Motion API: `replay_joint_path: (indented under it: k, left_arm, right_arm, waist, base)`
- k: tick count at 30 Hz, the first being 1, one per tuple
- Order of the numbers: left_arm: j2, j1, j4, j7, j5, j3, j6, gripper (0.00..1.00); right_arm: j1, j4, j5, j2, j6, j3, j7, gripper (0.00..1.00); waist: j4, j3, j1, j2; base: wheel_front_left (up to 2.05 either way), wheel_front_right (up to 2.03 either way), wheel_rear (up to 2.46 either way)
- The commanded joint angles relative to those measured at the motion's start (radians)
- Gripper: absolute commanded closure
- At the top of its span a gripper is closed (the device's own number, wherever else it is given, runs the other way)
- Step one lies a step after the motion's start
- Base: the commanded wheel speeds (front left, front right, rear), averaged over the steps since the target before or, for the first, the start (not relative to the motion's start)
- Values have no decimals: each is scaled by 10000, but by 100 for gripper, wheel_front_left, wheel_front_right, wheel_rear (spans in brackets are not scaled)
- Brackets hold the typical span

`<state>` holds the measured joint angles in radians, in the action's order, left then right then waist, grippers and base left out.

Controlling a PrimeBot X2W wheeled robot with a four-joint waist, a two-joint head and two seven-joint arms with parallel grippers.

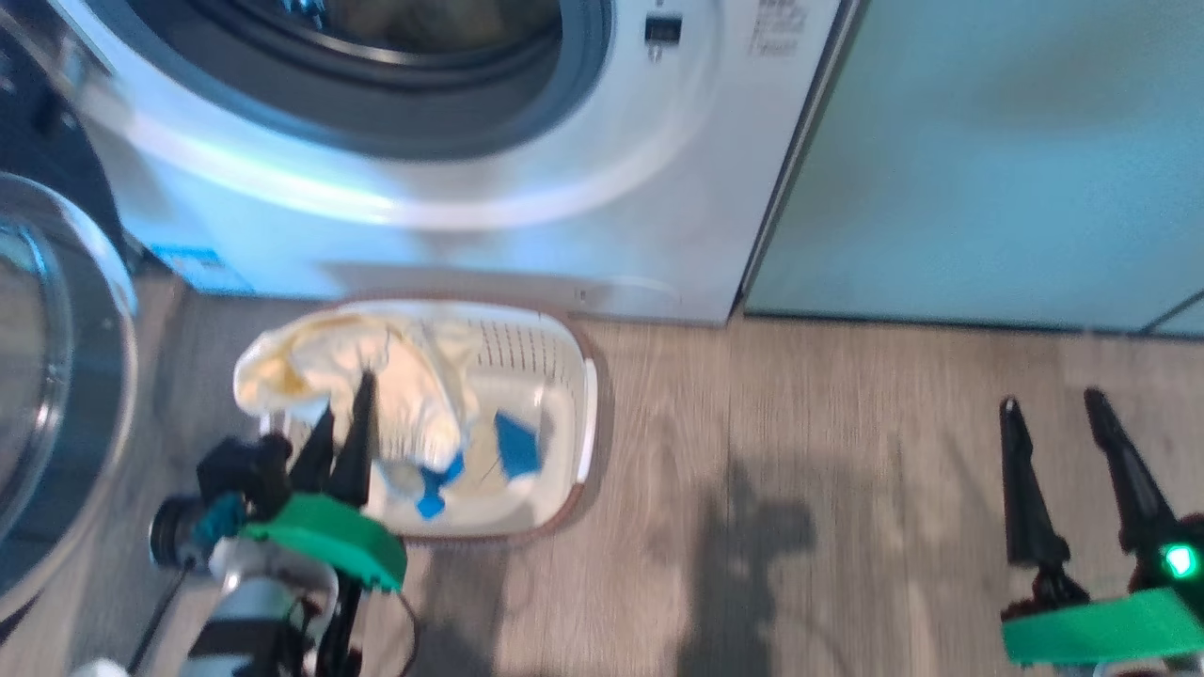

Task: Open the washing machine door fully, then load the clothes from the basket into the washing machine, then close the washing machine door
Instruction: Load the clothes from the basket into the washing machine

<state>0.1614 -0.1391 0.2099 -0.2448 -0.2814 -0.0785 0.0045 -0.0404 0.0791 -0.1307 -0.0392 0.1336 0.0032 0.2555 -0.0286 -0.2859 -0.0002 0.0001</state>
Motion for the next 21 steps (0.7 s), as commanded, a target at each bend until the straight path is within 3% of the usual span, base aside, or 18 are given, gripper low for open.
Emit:
replay_joint_path:
  k: [1,13,21]
  left_arm:
    - [298,157,-527,88,72,283,103,100]
    - [348,1670,-1839,756,8,145,359,100]
    - [411,2204,-2396,1020,-66,134,490,100]
  right_arm:
    - [-127,203,24,-110,-29,161,63,0]
    - [-826,-44,-5,-110,-29,231,-68,0]
    - [-1110,35,-100,-110,-29,285,-174,0]
  waist:
    - [29,902,2,-1]
    - [23,2322,2,-1]
    - [-19,2711,2,-1]
  base:
    - [0,0,0]
    - [0,0,0]
    - [0,0,0]
